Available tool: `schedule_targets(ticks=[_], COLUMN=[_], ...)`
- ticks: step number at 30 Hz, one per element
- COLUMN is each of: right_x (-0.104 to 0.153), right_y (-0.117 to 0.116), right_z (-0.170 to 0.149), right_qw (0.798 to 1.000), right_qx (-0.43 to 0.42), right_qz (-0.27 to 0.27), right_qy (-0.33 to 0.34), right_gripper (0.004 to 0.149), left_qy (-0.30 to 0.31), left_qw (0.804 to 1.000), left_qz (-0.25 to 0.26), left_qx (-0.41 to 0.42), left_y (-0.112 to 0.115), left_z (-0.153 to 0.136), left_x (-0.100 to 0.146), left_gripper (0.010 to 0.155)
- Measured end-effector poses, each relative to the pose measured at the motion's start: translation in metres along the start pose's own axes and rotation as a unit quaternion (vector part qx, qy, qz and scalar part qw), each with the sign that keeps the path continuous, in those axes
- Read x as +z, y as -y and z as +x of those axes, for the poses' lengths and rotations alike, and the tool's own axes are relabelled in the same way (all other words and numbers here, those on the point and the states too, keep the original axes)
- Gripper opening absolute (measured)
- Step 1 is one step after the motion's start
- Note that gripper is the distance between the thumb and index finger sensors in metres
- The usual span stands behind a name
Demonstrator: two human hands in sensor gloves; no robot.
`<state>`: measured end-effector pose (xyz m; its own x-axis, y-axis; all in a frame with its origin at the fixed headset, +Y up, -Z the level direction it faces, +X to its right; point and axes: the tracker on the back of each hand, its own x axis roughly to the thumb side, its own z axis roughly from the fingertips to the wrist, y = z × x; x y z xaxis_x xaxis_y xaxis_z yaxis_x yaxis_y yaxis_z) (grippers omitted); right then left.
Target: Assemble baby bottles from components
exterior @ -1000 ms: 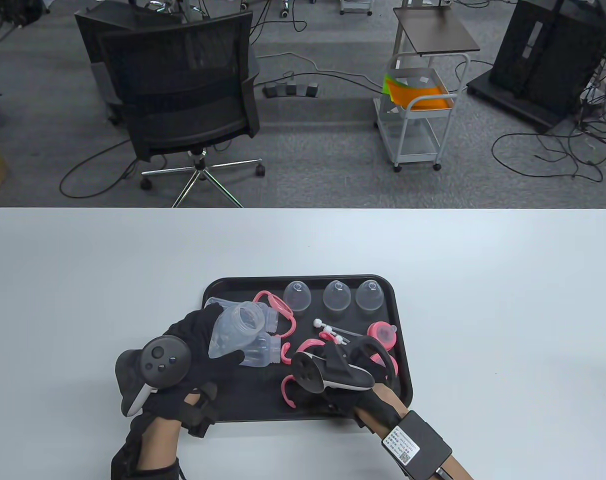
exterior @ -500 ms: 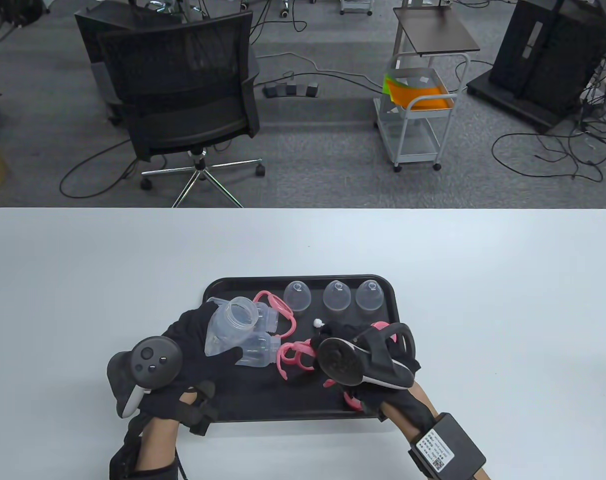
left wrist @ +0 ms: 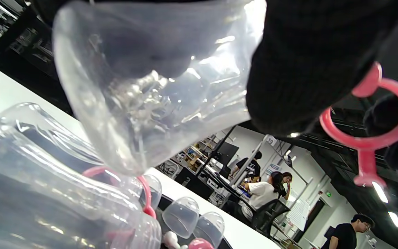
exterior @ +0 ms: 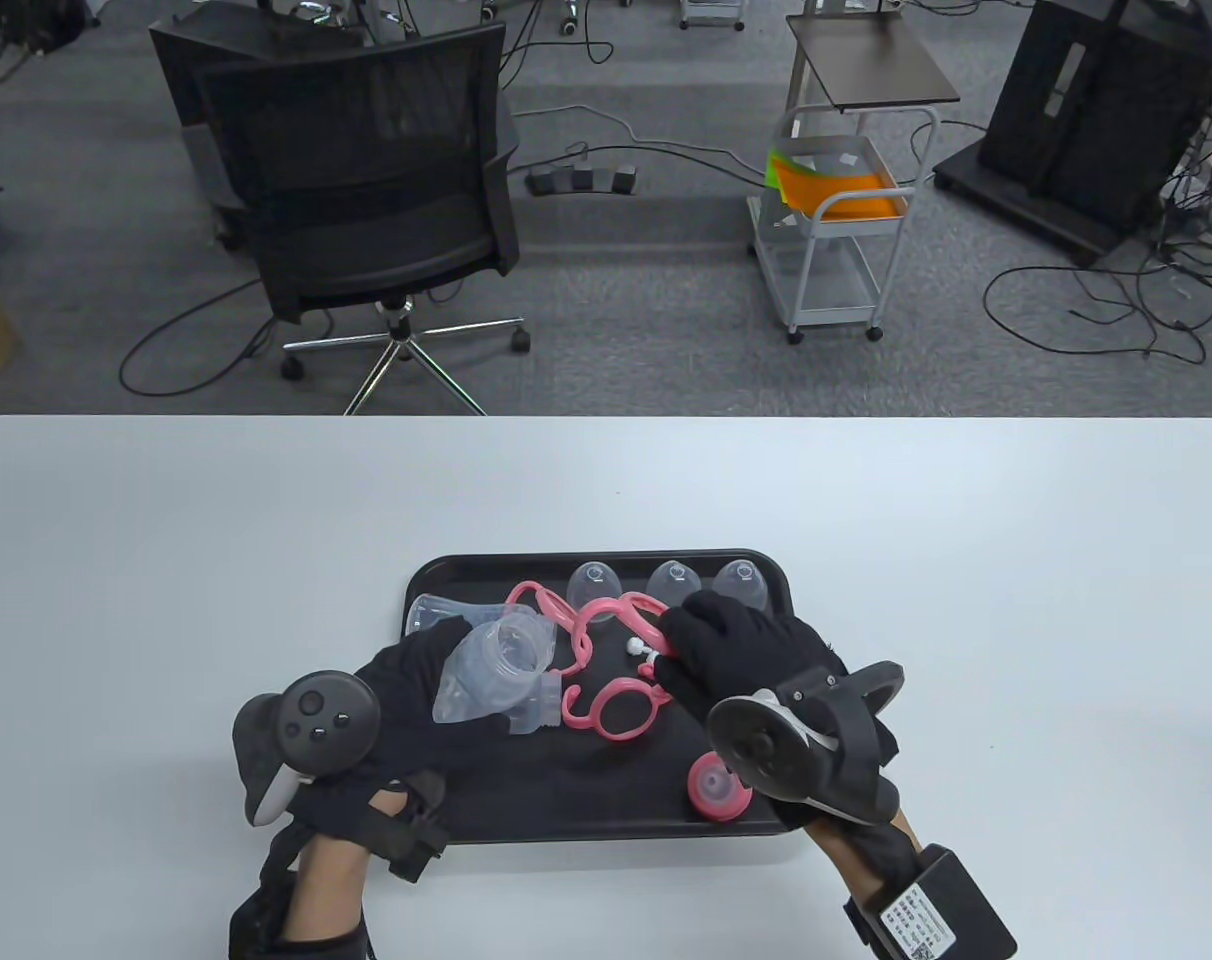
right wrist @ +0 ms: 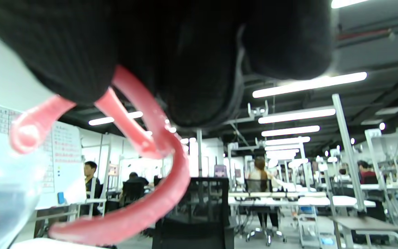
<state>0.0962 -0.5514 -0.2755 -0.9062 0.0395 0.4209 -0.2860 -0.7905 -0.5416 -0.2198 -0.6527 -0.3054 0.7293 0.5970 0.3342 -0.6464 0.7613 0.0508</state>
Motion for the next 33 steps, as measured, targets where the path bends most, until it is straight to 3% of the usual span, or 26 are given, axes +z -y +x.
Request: schedule_targets(ticks=[7,11,33], right_x=[0.008,0.011,0.020], right_y=[0.014,0.017,-0.005], right_z=[0.018,0.026,0.054], right_qw=[0.997,0.996,0.993], right_qx=[-0.003,0.006,0.014], right_qz=[-0.066,-0.075,-0.066], right_qy=[0.032,0.049,0.101], right_gripper=[0.047,0.047,0.046], left_qy=[0.027,0.037,0.064], left_qw=[0.999,0.999,0.995], left_qz=[-0.028,-0.037,-0.033], left_qx=[0.007,0.011,0.066], left_y=[0.007,0.010,0.015], left_z=[0.010,0.013,0.019], left_x=[-0.002,-0.003,-0.003], left_gripper=[0.098,0.098,0.099])
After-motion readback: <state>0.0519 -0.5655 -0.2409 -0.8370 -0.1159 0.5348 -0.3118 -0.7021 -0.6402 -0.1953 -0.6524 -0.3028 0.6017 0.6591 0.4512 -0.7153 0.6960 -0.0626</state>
